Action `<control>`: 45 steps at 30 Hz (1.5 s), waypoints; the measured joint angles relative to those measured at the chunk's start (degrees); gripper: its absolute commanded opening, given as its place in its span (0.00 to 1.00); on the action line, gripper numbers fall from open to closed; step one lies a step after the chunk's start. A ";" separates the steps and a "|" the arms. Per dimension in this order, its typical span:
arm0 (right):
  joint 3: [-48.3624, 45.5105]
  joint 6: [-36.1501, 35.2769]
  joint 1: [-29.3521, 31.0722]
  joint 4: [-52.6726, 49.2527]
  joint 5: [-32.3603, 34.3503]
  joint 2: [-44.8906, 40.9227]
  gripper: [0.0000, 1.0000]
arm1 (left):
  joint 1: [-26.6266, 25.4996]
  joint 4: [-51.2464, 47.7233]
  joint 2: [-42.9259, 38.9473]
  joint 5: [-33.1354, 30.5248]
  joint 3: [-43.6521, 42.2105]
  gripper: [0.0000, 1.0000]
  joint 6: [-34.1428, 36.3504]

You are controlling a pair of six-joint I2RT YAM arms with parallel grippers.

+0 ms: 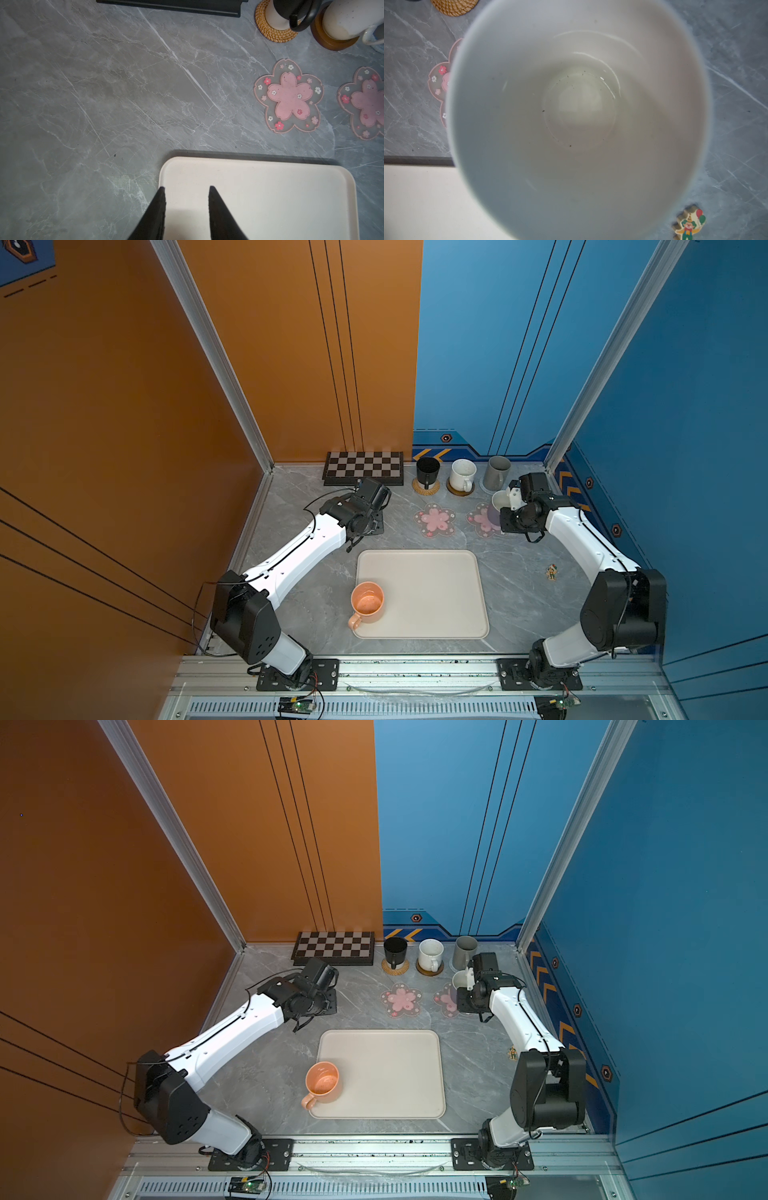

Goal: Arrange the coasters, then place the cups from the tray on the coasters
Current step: 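Carry the purple-handled mug with the right gripper to the farther pink flower coaster, then lower the purple-handled mug onto the pink flower coaster and open the right gripper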

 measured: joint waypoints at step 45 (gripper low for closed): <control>5.14 -0.63 -1.42 8.09 0.04 14.32 0.00 | 3.61 0.00 6.21 3.65 3.45 0.35 1.62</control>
